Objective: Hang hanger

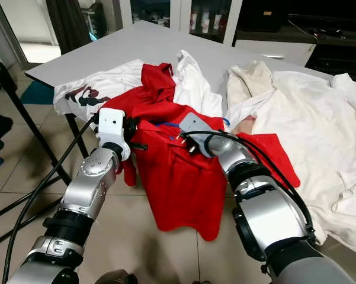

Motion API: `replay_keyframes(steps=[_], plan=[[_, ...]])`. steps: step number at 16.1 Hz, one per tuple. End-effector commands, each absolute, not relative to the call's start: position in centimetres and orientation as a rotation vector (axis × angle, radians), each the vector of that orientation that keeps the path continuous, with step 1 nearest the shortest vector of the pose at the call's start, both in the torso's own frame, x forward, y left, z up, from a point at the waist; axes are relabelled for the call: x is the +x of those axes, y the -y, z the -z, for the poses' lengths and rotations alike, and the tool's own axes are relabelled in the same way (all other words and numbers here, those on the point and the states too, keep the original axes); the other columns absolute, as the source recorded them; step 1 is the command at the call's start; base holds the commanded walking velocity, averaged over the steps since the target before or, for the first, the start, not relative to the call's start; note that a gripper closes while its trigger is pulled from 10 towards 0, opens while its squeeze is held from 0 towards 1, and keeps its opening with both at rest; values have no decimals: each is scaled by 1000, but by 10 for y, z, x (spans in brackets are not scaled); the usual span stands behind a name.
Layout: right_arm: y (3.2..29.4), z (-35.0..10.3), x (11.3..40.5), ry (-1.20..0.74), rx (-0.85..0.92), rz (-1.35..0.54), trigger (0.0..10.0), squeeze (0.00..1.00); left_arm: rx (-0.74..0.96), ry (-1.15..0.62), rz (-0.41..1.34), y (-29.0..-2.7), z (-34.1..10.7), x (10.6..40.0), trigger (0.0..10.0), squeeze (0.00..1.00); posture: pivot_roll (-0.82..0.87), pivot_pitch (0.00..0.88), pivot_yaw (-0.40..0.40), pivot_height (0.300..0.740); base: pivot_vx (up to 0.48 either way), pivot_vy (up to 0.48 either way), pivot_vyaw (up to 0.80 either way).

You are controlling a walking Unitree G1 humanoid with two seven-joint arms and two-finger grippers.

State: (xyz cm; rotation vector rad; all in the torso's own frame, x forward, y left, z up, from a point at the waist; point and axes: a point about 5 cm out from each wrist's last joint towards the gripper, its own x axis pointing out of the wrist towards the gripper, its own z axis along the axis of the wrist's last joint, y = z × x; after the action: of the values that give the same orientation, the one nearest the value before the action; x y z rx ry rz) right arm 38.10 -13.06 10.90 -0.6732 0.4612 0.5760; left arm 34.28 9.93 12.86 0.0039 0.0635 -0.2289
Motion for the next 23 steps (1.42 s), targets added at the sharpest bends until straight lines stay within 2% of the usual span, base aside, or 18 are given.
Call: replay_keyframes(steps=[1,5,8,12,19,23], plan=[[151,-91,371,-573,-649,-553,10000,0,5,-40,238,-97,-136,345,10000,0,120,23,1,740,0,0,0],[141,-114,379,-497,-554,-659,10000,0,4,-36,245,-95,-138,345,10000,0,127,20,-2,740,0,0,0],[128,-137,385,-408,-406,-774,10000,0,3,-37,241,-97,-137,344,10000,0,133,19,-9,740,0,0,0],[127,-140,390,-364,-337,-667,10000,0,0,-36,243,-95,-136,343,10000,0,142,18,-16,740,0,0,0],[122,-135,395,-297,-286,-323,10000,0,2,-34,245,-93,-135,342,10000,0,148,16,-20,740,0,0,0],[104,-127,391,-314,-356,-406,10000,0,0,-36,242,-93,-135,341,10000,0,152,22,-25,740,0,0,0]])
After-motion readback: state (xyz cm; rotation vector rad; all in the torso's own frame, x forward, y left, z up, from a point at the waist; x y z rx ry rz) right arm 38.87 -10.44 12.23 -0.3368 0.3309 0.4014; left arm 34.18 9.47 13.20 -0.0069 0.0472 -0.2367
